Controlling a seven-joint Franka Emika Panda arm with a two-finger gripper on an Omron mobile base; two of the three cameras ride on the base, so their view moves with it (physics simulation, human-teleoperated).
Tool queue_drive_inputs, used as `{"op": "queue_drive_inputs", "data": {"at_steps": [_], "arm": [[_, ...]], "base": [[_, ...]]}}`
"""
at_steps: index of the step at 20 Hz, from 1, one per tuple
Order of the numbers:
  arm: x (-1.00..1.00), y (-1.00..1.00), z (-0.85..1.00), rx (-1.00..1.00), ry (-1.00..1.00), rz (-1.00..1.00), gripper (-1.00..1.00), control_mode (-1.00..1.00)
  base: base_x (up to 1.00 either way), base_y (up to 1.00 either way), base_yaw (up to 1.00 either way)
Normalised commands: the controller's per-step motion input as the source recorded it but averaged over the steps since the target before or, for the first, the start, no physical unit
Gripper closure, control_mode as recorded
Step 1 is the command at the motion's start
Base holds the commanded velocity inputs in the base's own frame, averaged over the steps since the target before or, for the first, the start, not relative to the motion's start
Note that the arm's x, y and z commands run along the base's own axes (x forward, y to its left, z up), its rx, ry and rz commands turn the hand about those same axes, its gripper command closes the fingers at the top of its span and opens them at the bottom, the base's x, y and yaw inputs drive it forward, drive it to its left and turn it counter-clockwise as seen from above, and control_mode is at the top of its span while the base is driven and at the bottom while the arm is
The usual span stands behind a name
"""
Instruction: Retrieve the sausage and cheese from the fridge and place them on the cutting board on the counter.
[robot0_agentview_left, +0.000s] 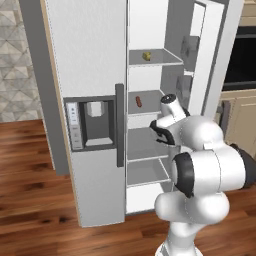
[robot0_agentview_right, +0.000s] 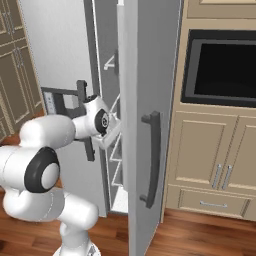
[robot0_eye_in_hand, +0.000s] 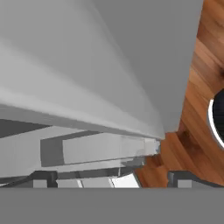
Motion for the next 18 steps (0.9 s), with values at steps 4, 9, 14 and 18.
{"op": "queue_drive_inputs", "data": {"at_steps": [4,9,14,18], "arm": [[-0.28,-0.72,0.02,0.03,0.00,-0.22,-1.00,-1.00],[-0.26,-0.68,0.00,0.02,0.00,-0.25,-1.00,-1.00],[-0.04,-0.23,0.03,0.01,0.00,-0.16,-1.00,-1.00],[-0.06,0.09,0.03,0.00,-0.03,-0.02,-1.00,-1.00]], "base": [[0.00,0.00,0.00],[0.00,0.00,0.00],[0.00,0.00,0.00],[0.00,0.00,0.00]]}}
